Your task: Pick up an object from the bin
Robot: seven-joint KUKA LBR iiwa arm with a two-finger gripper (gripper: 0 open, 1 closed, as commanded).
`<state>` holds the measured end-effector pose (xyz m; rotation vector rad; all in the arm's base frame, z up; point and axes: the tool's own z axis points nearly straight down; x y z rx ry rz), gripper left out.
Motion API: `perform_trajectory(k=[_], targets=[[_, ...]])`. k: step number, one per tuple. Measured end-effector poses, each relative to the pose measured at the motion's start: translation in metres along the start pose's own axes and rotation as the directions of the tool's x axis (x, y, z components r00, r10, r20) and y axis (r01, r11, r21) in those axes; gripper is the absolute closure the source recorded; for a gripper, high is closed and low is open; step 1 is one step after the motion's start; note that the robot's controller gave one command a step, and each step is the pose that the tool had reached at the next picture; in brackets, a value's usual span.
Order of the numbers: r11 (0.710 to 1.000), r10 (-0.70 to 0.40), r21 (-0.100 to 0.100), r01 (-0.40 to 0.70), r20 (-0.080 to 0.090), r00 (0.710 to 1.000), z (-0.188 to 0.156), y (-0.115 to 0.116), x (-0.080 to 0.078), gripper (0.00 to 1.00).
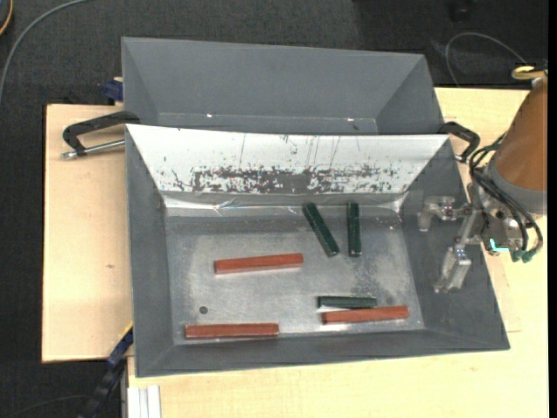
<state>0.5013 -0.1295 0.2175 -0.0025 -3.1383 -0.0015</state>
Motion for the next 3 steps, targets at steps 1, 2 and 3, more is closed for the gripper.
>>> perform_trajectory(k=[1,2,3], targets=[[1.0,0.0,-0.004,0.0,-0.003,1.0,0.0916,0.0862,-0.0118,0.0],[1.0,0.007,0.0,-0.007,0.004,1.0,0.0869,0.0808,-0.0129,1.0],[1.0,0.007,0.001,-0.007,0.004,1.0,0.0869,0.0806,-0.0129,0.0]])
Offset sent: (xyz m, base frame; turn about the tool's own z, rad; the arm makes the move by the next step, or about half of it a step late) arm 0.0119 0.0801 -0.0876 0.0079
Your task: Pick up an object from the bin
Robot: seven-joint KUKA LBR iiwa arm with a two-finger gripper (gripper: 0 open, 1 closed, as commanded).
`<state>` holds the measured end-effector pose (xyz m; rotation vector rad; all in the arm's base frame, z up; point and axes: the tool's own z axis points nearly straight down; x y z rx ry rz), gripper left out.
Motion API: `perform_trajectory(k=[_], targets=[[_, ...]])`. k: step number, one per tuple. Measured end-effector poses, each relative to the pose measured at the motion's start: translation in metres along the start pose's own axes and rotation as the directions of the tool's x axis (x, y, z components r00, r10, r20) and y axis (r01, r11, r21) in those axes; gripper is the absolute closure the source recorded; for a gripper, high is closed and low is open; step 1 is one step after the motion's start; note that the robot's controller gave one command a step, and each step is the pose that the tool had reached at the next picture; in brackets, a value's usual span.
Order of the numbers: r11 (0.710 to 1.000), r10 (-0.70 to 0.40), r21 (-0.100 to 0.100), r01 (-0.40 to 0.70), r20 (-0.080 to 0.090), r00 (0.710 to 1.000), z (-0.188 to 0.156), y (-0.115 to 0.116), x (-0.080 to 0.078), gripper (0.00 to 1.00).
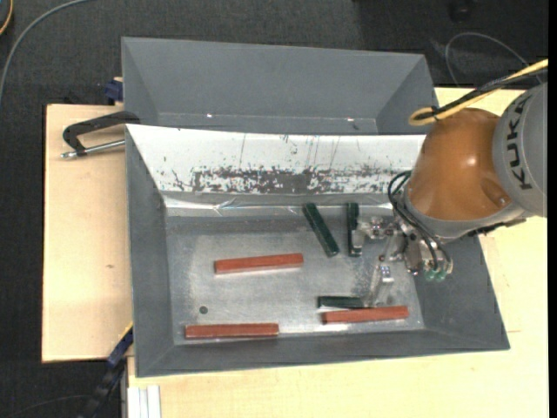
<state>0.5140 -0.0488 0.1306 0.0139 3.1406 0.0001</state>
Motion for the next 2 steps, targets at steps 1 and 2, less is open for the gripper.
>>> perform_trajectory(k=[1,2], targets=[[0.968,-0.249,-0.003,0.249,0.0,0.969,0.061,0.124,-0.009,0.0],[0.793,-0.61,-0.001,0.61,0.01,0.793,0.059,0.248,-0.06,0.0]])
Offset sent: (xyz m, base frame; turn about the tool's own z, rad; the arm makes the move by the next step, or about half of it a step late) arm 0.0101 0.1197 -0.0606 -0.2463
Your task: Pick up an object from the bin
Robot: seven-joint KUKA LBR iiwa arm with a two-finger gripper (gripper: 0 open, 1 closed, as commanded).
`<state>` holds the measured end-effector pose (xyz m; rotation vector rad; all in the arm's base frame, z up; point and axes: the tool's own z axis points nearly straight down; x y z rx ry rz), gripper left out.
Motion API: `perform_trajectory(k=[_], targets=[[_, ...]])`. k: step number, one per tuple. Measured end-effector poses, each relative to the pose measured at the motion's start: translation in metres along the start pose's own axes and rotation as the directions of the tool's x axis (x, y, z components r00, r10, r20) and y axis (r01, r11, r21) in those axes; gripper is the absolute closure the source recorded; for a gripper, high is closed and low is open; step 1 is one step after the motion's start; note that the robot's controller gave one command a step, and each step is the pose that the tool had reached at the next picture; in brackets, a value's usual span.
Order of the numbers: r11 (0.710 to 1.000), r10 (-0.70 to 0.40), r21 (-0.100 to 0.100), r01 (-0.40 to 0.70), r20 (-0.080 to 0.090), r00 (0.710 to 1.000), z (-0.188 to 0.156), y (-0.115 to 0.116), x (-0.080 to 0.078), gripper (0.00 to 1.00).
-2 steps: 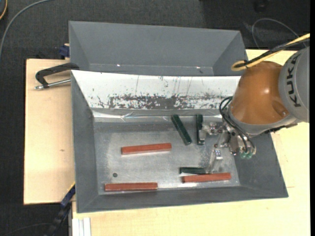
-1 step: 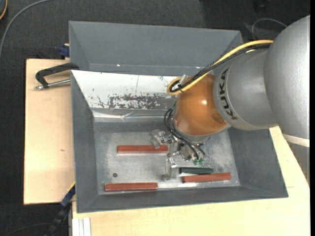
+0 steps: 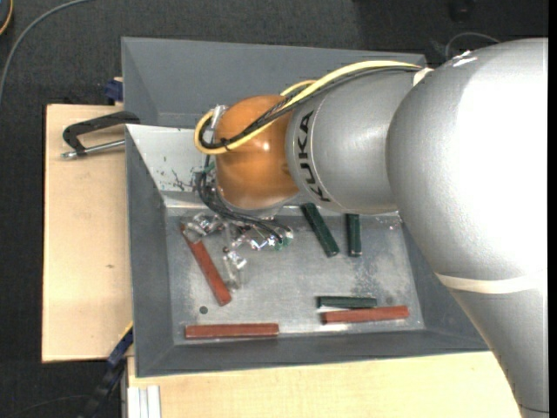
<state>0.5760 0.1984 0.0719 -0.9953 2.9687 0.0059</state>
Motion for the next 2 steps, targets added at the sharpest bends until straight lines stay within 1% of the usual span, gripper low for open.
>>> perform_trajectory(k=[1,2], targets=[[0.95,-0.313,0.0,0.313,-0.002,0.95,0.0,0.017,-0.022,0.0],[0.983,-0.183,0.002,0.183,-0.001,0.983,-0.047,-0.018,-0.017,0.0]])
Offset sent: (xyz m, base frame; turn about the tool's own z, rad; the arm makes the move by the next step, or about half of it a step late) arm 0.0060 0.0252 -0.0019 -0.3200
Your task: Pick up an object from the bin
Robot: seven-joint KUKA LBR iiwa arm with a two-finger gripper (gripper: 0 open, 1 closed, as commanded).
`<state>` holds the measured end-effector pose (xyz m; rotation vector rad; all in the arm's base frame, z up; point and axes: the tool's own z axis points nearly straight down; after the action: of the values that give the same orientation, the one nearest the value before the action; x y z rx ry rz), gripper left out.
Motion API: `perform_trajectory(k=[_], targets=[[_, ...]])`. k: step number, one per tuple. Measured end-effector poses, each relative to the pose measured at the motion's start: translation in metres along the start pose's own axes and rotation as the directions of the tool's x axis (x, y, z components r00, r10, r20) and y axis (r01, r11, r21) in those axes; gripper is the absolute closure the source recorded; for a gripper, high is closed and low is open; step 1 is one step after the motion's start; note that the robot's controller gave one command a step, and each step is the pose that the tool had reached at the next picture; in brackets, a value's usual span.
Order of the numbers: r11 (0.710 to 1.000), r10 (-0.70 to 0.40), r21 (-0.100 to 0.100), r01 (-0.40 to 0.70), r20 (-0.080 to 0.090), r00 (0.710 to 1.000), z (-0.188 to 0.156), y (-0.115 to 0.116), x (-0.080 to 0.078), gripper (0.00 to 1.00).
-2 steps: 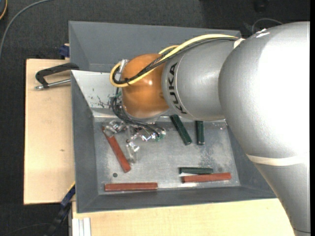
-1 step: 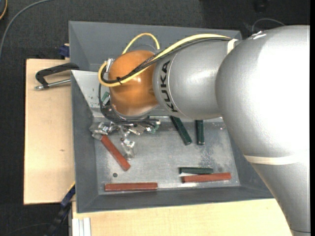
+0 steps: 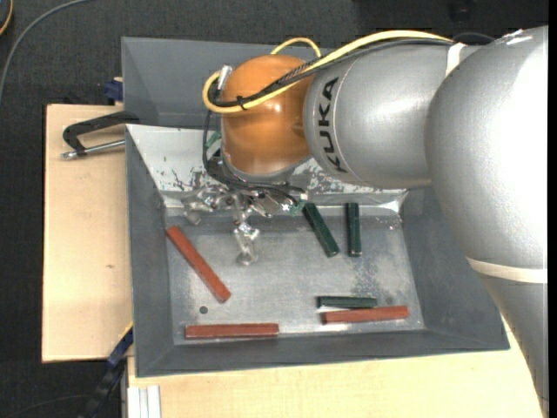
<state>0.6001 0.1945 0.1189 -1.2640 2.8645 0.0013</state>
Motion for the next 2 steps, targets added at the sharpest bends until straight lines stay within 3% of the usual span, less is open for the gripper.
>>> perform_trajectory(k=[1,2], targets=[[1.0,-0.007,-0.005,0.007,-0.005,1.0,-0.046,0.065,0.03,0.0],[0.996,-0.093,-0.007,0.093,-0.011,0.996,0.051,0.039,0.014,0.0]])
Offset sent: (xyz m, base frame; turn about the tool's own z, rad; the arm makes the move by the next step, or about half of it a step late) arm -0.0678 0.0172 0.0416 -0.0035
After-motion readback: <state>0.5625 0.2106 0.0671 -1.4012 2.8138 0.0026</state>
